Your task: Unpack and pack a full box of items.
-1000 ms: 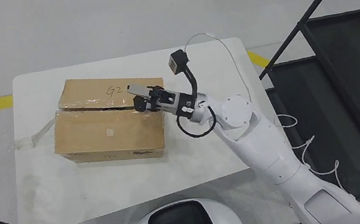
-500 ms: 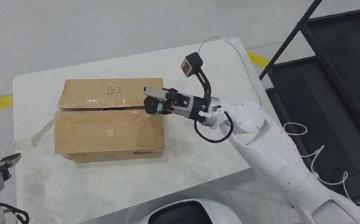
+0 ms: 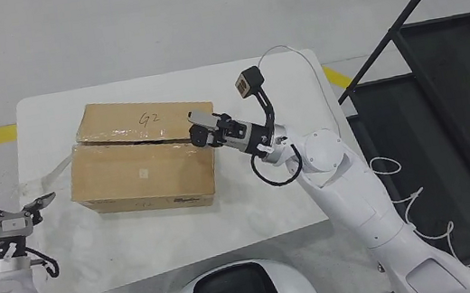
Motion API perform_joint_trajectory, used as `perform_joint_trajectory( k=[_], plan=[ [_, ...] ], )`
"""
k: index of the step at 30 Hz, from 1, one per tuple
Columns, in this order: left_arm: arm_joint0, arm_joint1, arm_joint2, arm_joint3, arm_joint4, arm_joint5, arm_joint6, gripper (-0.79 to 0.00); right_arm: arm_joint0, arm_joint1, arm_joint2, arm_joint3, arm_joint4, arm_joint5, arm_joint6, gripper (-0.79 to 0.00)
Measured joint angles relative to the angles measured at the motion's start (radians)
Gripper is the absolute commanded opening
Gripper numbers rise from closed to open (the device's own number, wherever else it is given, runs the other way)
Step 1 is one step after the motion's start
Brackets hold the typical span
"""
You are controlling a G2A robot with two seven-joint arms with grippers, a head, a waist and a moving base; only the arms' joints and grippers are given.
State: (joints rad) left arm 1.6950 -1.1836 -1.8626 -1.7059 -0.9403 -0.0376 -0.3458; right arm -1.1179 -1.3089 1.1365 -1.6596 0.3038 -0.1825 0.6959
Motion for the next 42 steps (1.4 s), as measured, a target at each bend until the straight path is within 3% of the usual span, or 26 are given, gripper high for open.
perform_joint_trajectory(
  k=[6,13,23,31,33,36,38,42],
  plan=[
    [-0.003,-0.012,0.048,0.066,-0.054,-0.024,0.001,0.000,0.000,0.000,0.000,0.000,0.001,0.000,0.000,0.000],
    [-0.059,-0.021,0.077,0.159,-0.070,-0.033,0.052,0.000,0.000,0.000,0.000,0.000,0.001,0.000,0.000,0.000],
    [-0.147,-0.018,0.099,0.179,0.111,0.037,0.234,0.000,0.000,0.000,0.000,0.000,0.001,0.000,0.000,0.000],
    [-0.215,-0.020,0.140,0.215,0.203,0.095,0.290,0.000,0.000,0.000,0.000,0.000,0.001,0.000,0.000,0.000],
    [-0.236,-0.022,0.147,0.234,0.205,0.097,0.296,-0.203,0.000,0.000,0.000,0.000,0.001,0.000,0.000,0.000],
    [-0.264,-0.024,0.153,0.265,0.196,0.088,0.293,-0.212,0.000,0.000,0.000,0.000,0.001,0.000,0.000,0.000],
    [-0.281,-0.025,0.153,0.289,0.193,0.083,0.289,-0.299,0.000,0.000,0.000,0.000,0.001,0.000,0.000,0.000],
    [-0.303,-0.025,0.138,0.328,0.188,0.063,0.290,-0.360,0.000,0.000,0.000,0.000,0.001,0.000,0.000,0.000]
  ],
)
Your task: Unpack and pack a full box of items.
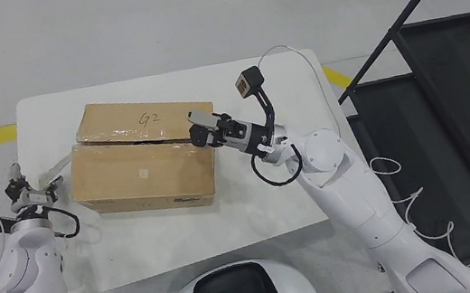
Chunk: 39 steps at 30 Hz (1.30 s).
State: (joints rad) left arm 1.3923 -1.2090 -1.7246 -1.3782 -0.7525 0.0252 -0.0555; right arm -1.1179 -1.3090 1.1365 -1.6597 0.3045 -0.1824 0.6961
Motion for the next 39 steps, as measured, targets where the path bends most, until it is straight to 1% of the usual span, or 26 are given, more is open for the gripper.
perform_joint_trajectory(
  k=[1,2,5,7,12,19,21,25,27,29,30,31,32,33,39],
  plan=[
    [-0.003,0.000,-0.005,0.008,-0.004,-0.004,0.000,-0.406,0.000,0.000,0.000,0.000,0.000,0.000,0.000,0.000],
    [-0.006,0.000,-0.012,0.018,-0.005,-0.008,0.000,-0.413,0.000,0.000,0.000,0.000,0.000,0.000,0.000,0.000],
    [-0.018,0.002,-0.025,0.042,-0.007,-0.002,-0.008,-0.409,0.000,0.000,0.000,0.000,0.000,0.000,0.000,0.000],
    [-0.024,0.002,-0.030,0.054,-0.003,-0.001,-0.014,-0.428,0.000,0.000,0.000,0.000,0.000,0.000,0.000,0.000],
    [-0.044,0.003,-0.042,0.085,-0.005,-0.004,-0.016,-0.422,0.000,0.000,0.000,0.000,0.000,0.000,0.000,0.000],
    [-0.054,0.005,-0.073,0.116,0.005,-0.028,-0.005,-0.437,0.000,0.000,0.000,0.000,0.000,0.000,0.000,0.000],
    [-0.059,0.006,-0.084,0.129,0.006,-0.026,-0.005,-0.483,0.000,0.000,0.000,0.000,0.000,0.000,0.000,0.000],
    [-0.076,0.009,-0.098,0.158,-0.006,0.000,-0.025,-0.505,0.000,0.000,0.000,0.000,0.000,0.000,0.000,0.000],
    [-0.087,0.011,-0.102,0.171,-0.010,0.021,-0.043,-0.557,0.000,0.000,0.000,0.000,0.000,0.000,0.000,0.000],
    [-0.098,0.013,-0.102,0.185,-0.004,0.033,-0.055,-0.585,0.000,0.000,0.000,0.000,0.000,0.000,0.000,0.000],
    [-0.103,0.013,-0.102,0.192,0.000,0.038,-0.058,-0.665,0.000,0.000,0.000,0.000,0.000,0.000,0.000,0.000],
    [-0.108,0.014,-0.101,0.198,0.003,0.041,-0.060,-0.705,0.000,0.000,0.000,0.000,0.000,0.000,0.000,0.000],
    [-0.114,0.014,-0.101,0.205,0.008,0.044,-0.062,-0.699,0.000,0.000,0.000,0.000,0.000,0.000,0.000,0.000],
    [-0.118,0.015,-0.101,0.211,0.012,0.044,-0.062,-0.785,0.000,0.000,0.000,0.000,0.000,0.000,0.000,0.000],
    [-0.138,0.017,-0.105,0.253,0.020,0.044,-0.065,-0.785,0.000,0.000,0.000,0.000,0.000,0.000,0.000,0.000]
  ],
)
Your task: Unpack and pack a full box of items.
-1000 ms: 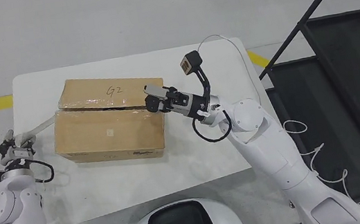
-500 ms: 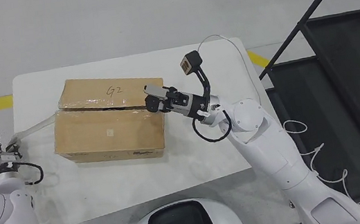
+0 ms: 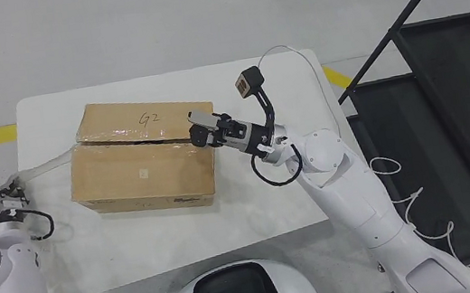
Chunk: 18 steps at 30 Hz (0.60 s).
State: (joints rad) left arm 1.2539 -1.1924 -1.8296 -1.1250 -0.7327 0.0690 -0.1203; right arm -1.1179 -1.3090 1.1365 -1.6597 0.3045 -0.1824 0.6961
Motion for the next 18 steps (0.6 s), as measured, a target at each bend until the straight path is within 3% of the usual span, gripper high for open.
perform_joint_trajectory(
  k=[7,11,18],
  plan=[
    [0.009,0.000,-0.029,-0.021,-0.042,-0.059,-0.052,-0.785,0.000,0.000,0.000,0.000,0.000,0.000,0.000,0.000],
    [0.062,-0.003,-0.049,-0.136,-0.064,-0.130,-0.089,-0.785,0.000,0.000,0.000,0.000,0.000,0.000,0.000,0.000],
    [0.181,-0.007,-0.079,-0.395,-0.080,-0.146,-0.104,-0.785,0.000,0.000,0.000,0.000,0.000,0.000,0.000,0.000]
  ],
)
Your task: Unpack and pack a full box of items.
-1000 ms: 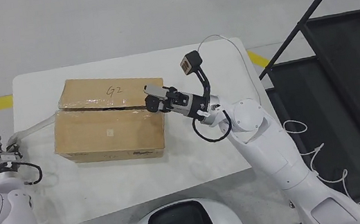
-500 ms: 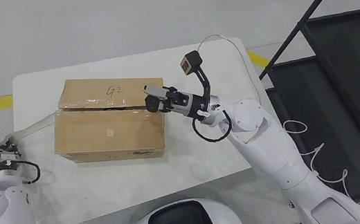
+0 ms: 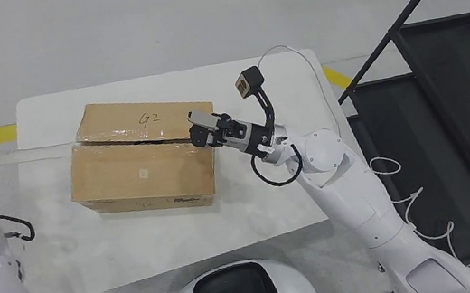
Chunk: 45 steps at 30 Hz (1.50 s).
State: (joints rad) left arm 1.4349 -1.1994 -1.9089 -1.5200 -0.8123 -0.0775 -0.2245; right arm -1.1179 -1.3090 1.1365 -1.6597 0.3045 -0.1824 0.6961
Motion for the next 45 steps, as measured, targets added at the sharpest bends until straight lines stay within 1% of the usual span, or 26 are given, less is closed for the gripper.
perform_joint_trajectory(
  k=[8,13,16,20,23,27,32,38,45],
  plan=[
    [0.094,-0.009,-0.002,-0.240,0.004,-0.042,-0.009,-0.785,0.000,0.000,0.000,0.000,0.000,0.000,0.000,0.000],
    [0.125,-0.012,0.011,-0.353,0.021,-0.037,-0.024,-0.785,0.000,0.000,0.000,0.000,0.000,0.000,0.000,0.000],
    [0.138,-0.013,0.038,-0.408,0.046,-0.031,-0.037,-0.785,-0.010,0.000,-0.006,-0.015,-0.012,0.008,-0.013,0.000],
    [0.132,-0.017,0.105,-0.457,0.118,-0.036,-0.035,-0.785,-0.024,0.002,-0.005,-0.034,-0.017,0.009,-0.013,0.000],
    [0.113,-0.020,0.172,-0.462,0.195,-0.044,-0.015,-0.785,-0.040,0.006,0.010,-0.037,-0.004,-0.004,-0.011,0.000],
    [0.081,-0.026,0.258,-0.445,0.283,-0.052,0.017,-0.785,-0.063,0.011,0.033,-0.046,0.007,-0.014,-0.004,0.000],
    [0.070,-0.033,0.347,-0.435,0.343,-0.062,0.027,-0.785,-0.084,0.017,0.056,-0.058,0.016,-0.015,0.000,0.000],
    [0.086,-0.037,0.396,-0.444,0.394,-0.069,0.026,-0.785,-0.086,0.020,0.068,-0.060,0.027,-0.009,0.005,0.000],
    [0.079,-0.040,0.417,-0.435,0.472,-0.071,0.054,-0.785,-0.068,0.019,0.054,-0.044,0.033,-0.005,0.004,0.000]
  ],
)
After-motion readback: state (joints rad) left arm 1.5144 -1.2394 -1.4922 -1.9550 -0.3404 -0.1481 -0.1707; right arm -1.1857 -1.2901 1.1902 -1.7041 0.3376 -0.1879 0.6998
